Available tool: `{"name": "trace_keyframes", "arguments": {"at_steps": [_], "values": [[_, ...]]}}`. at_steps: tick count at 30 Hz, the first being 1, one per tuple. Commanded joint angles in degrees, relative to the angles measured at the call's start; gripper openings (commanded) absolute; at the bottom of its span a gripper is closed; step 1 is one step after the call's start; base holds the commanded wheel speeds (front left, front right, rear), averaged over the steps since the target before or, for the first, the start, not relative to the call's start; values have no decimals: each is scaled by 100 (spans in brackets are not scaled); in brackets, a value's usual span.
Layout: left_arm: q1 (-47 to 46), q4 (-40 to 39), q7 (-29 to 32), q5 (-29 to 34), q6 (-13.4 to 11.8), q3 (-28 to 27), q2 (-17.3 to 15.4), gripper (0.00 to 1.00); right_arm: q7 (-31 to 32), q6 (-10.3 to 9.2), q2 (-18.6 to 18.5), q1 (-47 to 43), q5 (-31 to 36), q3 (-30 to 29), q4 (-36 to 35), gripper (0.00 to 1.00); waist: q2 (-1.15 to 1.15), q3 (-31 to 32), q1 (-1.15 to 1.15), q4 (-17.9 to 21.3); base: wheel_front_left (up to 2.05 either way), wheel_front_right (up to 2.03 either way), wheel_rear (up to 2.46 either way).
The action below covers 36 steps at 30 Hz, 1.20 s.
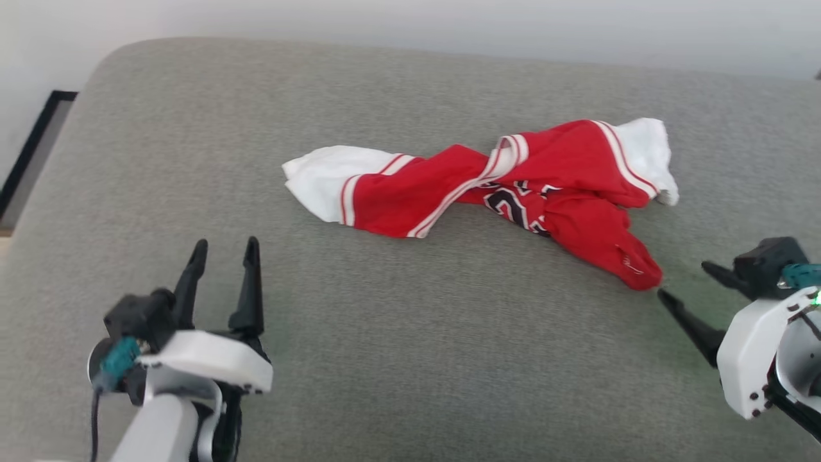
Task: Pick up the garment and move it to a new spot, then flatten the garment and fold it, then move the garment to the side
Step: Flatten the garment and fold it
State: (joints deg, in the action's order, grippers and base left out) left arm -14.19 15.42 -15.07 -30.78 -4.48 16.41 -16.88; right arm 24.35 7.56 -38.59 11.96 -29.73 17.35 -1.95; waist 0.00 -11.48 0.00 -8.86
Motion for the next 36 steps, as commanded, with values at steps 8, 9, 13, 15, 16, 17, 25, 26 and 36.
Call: {"name": "trace_keyframes", "arguments": {"at_steps": [8,9,13,15,16,17,25,26,36], "values": [[734,-843,-12,1233,257,-494,707,100,611,-14,-583,368,-329,563,-349,100,0,-103,0,-492,0,0,0],[781,-871,-12,1319,303,-513,779,100,645,-14,-609,414,-361,579,-323,100,0,-128,0,-548,0,0,0],[924,-944,-12,1611,428,-594,1037,100,739,-14,-720,555,-351,651,-120,100,0,-210,0,-755,0,0,0],[950,-967,-12,1666,511,-638,1120,100,765,-14,-781,633,-318,741,-7,100,0,-255,0,-847,0,0,0],[950,-967,-12,1666,511,-638,1120,100,765,-14,-781,633,-318,741,-7,100,0,-255,0,-847,0,0,0],[967,-954,-11,1704,541,-658,1163,100,770,-14,-788,653,-333,782,56,100,0,-270,0,-893,0,0,0],[969,-904,-12,1756,781,-888,1345,100,533,-14,-633,932,-304,1255,638,0,0,-318,0,-1106,0,0,0],[974,-901,-12,1772,803,-917,1357,100,513,-14,-611,966,-307,1316,696,0,0,-308,0,-1115,0,0,0],[1075,-858,-13,1836,901,-1161,1390,100,936,-9,-320,733,-1549,1758,-87,0,0,-154,0,-990,0,0,0]]}}
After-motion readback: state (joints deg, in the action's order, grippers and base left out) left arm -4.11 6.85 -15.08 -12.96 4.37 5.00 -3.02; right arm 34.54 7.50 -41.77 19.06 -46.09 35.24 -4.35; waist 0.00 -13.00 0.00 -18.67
